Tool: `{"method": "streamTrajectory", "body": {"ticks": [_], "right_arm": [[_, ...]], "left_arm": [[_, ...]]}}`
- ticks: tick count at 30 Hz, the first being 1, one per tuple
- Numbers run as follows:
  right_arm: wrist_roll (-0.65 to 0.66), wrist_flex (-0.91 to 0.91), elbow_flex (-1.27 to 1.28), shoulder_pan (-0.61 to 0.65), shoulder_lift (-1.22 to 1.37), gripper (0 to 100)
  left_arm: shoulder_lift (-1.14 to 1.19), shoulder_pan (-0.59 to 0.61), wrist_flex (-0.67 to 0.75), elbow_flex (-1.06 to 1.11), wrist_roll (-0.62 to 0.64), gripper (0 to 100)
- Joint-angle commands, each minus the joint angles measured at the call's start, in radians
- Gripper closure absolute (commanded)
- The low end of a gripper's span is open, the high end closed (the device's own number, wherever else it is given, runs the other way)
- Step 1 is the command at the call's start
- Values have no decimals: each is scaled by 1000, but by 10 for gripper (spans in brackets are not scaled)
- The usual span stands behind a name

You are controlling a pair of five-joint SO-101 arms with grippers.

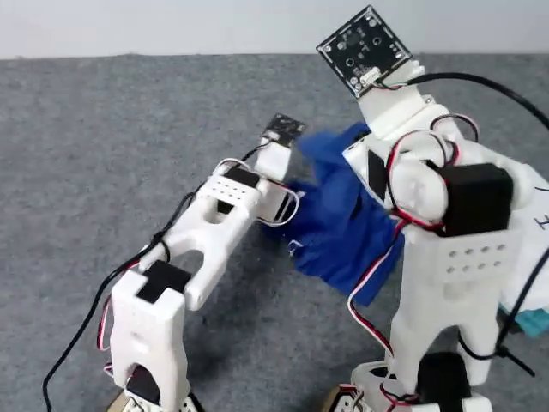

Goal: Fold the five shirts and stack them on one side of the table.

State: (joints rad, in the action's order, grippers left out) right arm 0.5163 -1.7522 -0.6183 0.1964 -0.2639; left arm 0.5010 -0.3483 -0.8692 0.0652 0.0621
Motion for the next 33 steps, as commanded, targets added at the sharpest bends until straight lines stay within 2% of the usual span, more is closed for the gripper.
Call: {"method": "streamTrajectory", "body": {"ticks": [1, 5, 10, 14, 19, 26, 30, 33], "right_arm": [[-12, -38, -31, -10, -39, 989], [-12, -38, 32, -10, -65, 989], [-14, -15, 227, -10, -116, 989], [-41, 76, 454, -5, -143, 989], [-78, 254, 750, -10, -162, 989], [-75, 351, 888, -22, -245, 989], [-77, 352, 933, -104, -268, 987], [-77, 352, 964, -202, -266, 987]], "left_arm": [[6, 14, -2, -62, -15, 981], [-66, 107, -28, -93, -14, 987], [-278, 270, -167, -163, -14, 987], [-457, 290, -305, -166, -14, 987], [-578, 198, -419, -165, -14, 987], [-623, -100, -359, -225, -15, 987], [-698, -203, -434, -298, -17, 987], [-741, -207, -508, -294, -52, 987]]}}
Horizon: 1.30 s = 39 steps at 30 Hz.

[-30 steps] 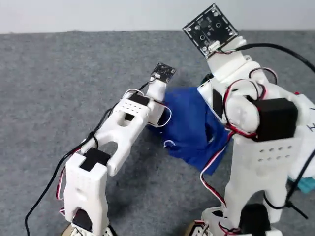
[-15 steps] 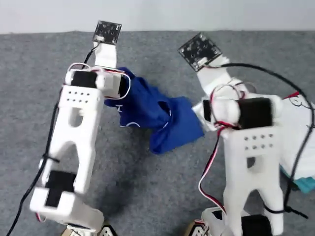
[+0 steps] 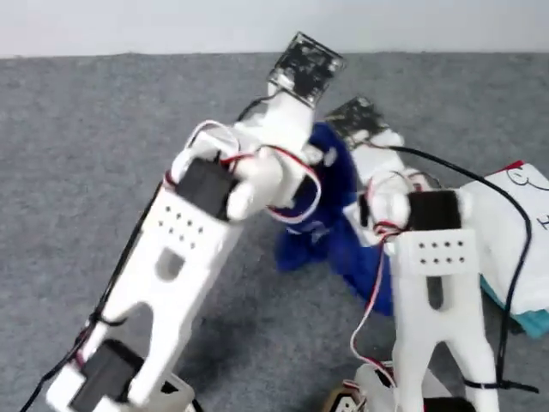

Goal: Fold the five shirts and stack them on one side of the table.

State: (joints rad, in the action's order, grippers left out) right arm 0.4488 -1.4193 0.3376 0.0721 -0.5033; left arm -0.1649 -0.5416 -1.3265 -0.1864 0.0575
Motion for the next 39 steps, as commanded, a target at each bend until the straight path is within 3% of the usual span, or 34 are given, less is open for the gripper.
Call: {"method": "streamTrajectory", "body": {"ticks": [1, 6, 12, 18, 27, 39], "right_arm": [[-9, 19, 18, -105, -30, 987], [-9, 13, 69, -150, -35, 986], [-3, 31, 247, -93, -25, 893], [-2, 174, 454, -12, -25, 826], [-2, 328, 578, -208, -24, 826], [-3, 615, 910, -214, -35, 824]], "left_arm": [[-80, -14, -78, -30, -74, 987], [-77, 63, -110, 122, -227, 987], [-77, 213, 86, 415, -275, 987], [-86, 242, 267, 661, -278, 987], [-77, 238, 275, 717, -276, 987], [-77, 238, 276, 809, -278, 987]]}}
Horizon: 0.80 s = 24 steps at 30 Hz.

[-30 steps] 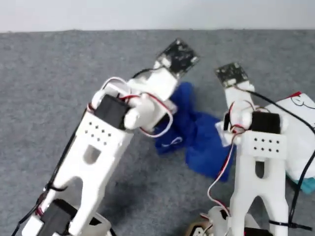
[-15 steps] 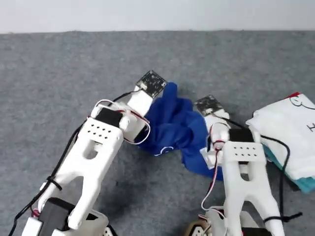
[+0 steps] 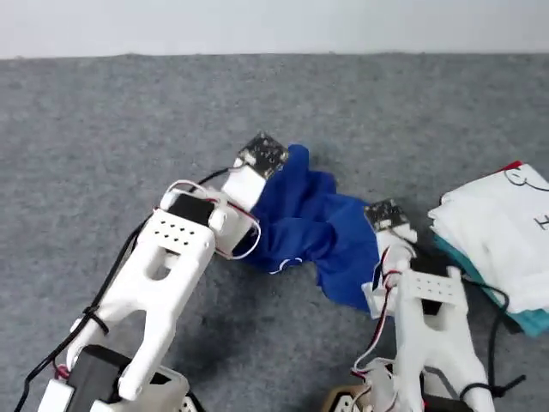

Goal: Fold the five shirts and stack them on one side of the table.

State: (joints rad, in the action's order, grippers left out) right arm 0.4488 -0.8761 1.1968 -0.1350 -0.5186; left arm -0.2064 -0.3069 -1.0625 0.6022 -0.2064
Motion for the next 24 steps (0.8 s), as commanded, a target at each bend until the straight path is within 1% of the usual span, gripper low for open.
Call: {"method": "streamTrajectory", "body": {"ticks": [1, 9, 13, 24], "right_arm": [[-3, 94, 68, -4, -19, 824], [-3, 113, 74, -4, -19, 824], [-3, 110, 74, -7, -19, 824], [-3, 107, 74, -5, -19, 824]], "left_arm": [[-35, 3, 12, 36, -14, 987], [-35, 5, 17, 130, -14, 986], [-44, 3, 83, 168, -14, 986], [-44, 3, 84, 165, -11, 986]]}}
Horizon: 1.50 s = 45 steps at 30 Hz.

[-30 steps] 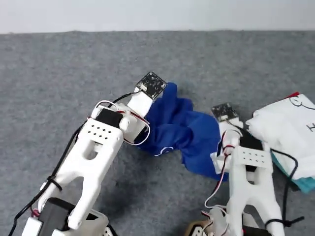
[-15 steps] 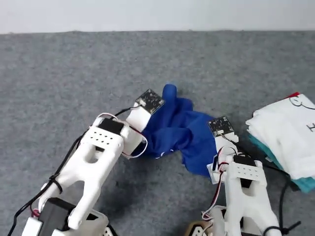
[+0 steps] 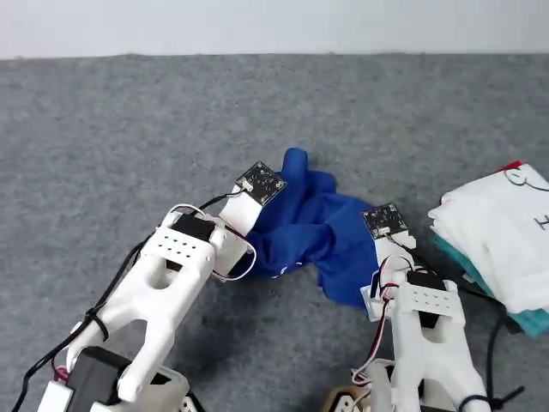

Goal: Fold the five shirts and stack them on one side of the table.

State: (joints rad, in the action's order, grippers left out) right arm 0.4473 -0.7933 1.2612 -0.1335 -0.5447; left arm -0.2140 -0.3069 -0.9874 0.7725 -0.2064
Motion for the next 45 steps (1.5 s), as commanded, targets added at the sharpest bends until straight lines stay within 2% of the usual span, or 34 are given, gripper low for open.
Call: {"method": "streamTrajectory", "body": {"ticks": [1, 38, 45], "right_arm": [[-2, 24, 9, -7, 7, 824], [-2, 24, 9, -7, 7, 824], [-2, 24, 9, -7, 7, 824]], "left_arm": [[-37, 3, 9, -2, -11, 986], [-37, 3, 8, -1, -9, 986], [-37, 3, -51, -7, -9, 986]]}}
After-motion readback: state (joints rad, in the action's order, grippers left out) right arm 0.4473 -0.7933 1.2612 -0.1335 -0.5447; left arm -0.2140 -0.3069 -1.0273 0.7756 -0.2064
